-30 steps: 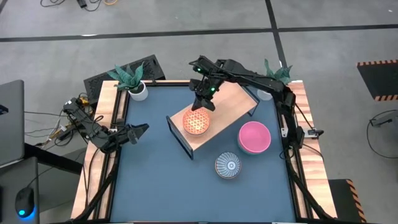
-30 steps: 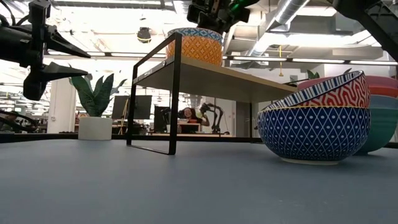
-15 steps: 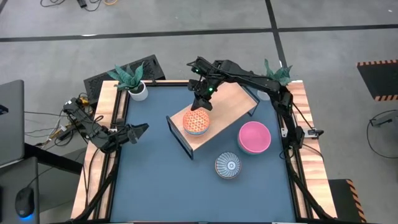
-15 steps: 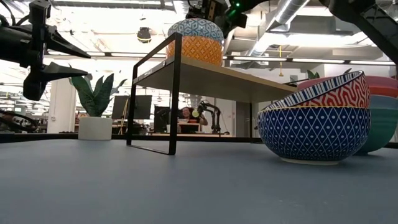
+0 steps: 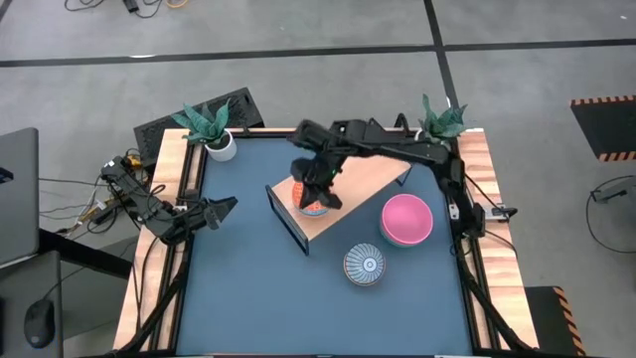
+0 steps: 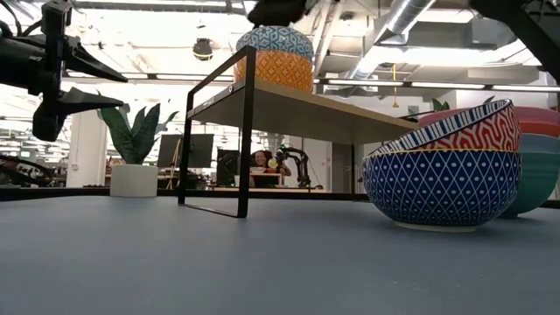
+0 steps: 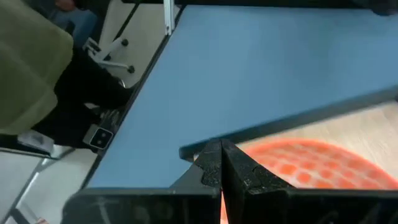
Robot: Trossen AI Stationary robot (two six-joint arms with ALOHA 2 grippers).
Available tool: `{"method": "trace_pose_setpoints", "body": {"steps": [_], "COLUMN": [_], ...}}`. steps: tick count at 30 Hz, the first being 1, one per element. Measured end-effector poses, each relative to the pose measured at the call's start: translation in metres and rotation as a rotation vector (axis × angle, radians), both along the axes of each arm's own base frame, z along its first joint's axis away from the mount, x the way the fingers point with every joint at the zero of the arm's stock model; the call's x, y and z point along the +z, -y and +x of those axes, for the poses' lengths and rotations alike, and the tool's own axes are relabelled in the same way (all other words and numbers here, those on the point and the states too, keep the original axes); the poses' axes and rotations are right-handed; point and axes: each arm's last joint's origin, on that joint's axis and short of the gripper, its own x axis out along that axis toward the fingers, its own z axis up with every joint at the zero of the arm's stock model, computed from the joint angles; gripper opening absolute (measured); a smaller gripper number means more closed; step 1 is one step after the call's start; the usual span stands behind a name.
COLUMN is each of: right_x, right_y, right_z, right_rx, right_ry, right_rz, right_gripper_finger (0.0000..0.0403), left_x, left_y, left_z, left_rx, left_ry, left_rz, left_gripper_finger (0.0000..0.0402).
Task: Place and stack bowls onto a shelf
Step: Stack the orange patterned bowl on top of the blue patterned bowl on the shelf
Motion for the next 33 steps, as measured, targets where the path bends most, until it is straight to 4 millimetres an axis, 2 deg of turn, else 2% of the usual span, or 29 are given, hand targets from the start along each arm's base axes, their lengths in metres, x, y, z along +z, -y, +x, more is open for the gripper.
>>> {"method": "trace_pose_setpoints", "body": {"steps": [3, 9, 15, 33], "right_x": [0.0, -0.001, -0.002, -0.005], "right_y": [-0.004, 0.004, 0.004, -0.007], "right_z": [0.002, -0.001, -0.001, -0.002], "right_rx": [0.005, -0.028, -0.028, -0.038], "right_ry": [0.008, -0.023, -0.023, -0.081], "right_rz": [-0.006, 0.005, 0.005, -0.054], "right_gripper_finger": [0.0019, 0.0019, 0.0019, 0.0019], "left_x": [0.0, 0.0, 0.0, 0.0], "left_y": [0.0, 0.001, 0.001, 0.001], "left_z": [0.0, 0.0, 0.0, 0.0], "left_rx": [-0.009, -0.025, -0.025, -0.024], "left_ry": [0.0, 0.0, 0.0, -0.001], "left_rz": [-0.001, -0.002, -0.003, -0.001], "left_gripper_finger": [0.0165, 0.0165, 0.0165, 0.0165]}}
